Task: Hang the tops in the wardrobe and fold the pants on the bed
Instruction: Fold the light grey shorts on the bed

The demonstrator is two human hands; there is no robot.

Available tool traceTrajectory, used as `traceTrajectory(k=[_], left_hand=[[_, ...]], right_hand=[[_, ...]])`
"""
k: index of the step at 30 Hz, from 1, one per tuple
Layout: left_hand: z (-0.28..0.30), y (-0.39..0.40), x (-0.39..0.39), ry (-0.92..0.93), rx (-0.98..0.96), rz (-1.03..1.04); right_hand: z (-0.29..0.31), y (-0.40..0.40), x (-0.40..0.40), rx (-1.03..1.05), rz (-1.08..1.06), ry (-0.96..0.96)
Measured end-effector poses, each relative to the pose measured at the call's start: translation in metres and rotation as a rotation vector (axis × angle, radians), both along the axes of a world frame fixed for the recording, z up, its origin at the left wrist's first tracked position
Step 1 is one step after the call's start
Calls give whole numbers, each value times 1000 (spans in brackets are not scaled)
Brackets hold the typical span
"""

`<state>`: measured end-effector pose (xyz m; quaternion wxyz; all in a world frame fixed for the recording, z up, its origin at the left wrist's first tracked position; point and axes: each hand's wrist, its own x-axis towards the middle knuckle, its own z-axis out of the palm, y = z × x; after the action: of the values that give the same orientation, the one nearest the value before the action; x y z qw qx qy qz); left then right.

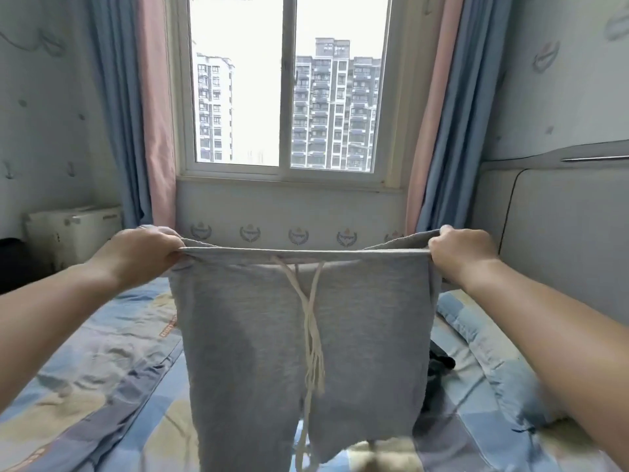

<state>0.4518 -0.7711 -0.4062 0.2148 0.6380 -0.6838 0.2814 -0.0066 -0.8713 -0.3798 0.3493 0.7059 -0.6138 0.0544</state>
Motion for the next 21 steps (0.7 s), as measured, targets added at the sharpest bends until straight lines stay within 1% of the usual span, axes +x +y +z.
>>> traceTrajectory(k=[1, 3, 4, 5, 7, 9, 10, 11, 13, 15, 17, 21], left_hand=[[6, 3, 0, 99, -11, 11], [18, 13, -1, 327, -157, -13], [22, 20, -3, 443, -222, -33], [21, 26, -4, 570, -246, -68], [15, 36, -10, 797, -201, -143], [8, 42, -16, 930, -104, -221], [6, 47, -18, 959, -59, -261], [5, 52, -18, 943, -16, -292], [5, 64, -15, 808, 98, -313], [2, 77, -12, 731, 250, -335], [1, 86, -10, 774, 350, -358], [-10, 77, -6, 920, 365, -311]], right_hand=[[9, 3, -3, -38, 19, -94], [25, 7, -15, -110, 71, -334], [30, 10, -23, -135, 112, -417], [31, 11, -28, -156, 156, -463], [31, 17, -40, -141, 205, -498], [28, 17, -48, -41, 212, -547], [24, 19, -54, 25, 206, -572], [19, 20, -59, 76, 201, -607], [10, 23, -75, 112, 241, -713], [2, 29, -88, 160, 277, -784], [-3, 29, -94, 234, 314, -871], [-25, 12, -70, 430, 355, -1076]])
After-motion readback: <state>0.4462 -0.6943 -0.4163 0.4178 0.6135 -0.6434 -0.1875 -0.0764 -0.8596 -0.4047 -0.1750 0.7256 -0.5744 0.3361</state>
